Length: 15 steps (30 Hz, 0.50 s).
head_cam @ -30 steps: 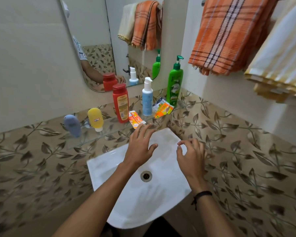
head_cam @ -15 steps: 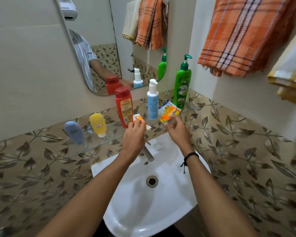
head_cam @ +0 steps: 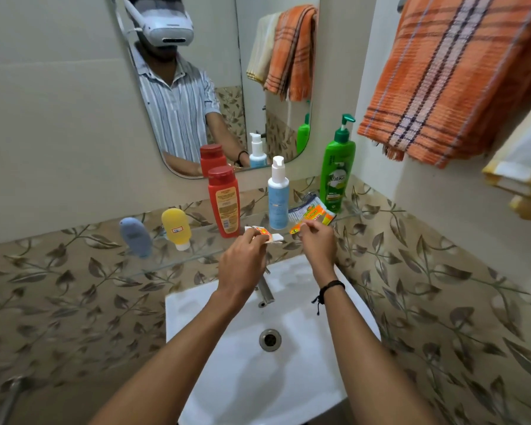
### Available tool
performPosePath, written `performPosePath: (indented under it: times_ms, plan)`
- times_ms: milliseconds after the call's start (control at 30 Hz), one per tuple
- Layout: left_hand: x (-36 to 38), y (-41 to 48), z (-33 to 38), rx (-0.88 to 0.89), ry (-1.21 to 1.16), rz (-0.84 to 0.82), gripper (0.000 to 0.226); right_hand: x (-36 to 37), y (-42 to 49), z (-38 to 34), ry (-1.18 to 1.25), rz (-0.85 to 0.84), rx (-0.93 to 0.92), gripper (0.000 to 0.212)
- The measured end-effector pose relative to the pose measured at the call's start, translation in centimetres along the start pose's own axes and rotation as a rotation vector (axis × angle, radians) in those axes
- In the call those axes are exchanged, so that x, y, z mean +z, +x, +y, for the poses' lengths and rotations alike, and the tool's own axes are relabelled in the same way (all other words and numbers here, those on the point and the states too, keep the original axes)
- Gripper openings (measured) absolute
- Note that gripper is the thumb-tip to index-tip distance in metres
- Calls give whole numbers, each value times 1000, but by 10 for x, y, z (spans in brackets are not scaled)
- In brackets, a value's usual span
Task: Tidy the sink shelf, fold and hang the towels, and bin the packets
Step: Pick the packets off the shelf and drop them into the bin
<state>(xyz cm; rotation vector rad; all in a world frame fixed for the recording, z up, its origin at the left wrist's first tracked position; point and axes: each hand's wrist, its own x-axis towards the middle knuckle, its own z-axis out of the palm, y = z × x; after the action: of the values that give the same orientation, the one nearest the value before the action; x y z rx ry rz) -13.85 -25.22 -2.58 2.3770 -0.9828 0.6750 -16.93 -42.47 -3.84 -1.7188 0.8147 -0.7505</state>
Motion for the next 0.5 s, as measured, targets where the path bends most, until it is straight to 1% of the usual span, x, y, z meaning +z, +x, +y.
performPosePath:
  times_ms: [300,500]
  plan:
    - [-12,-8,19,-32,-85,81,19,-23,-22,-7,-111,97,-205,25]
    - [-20,-17,21,-41,-141,96,19,-36,-28,-7,-155,126,-250,26]
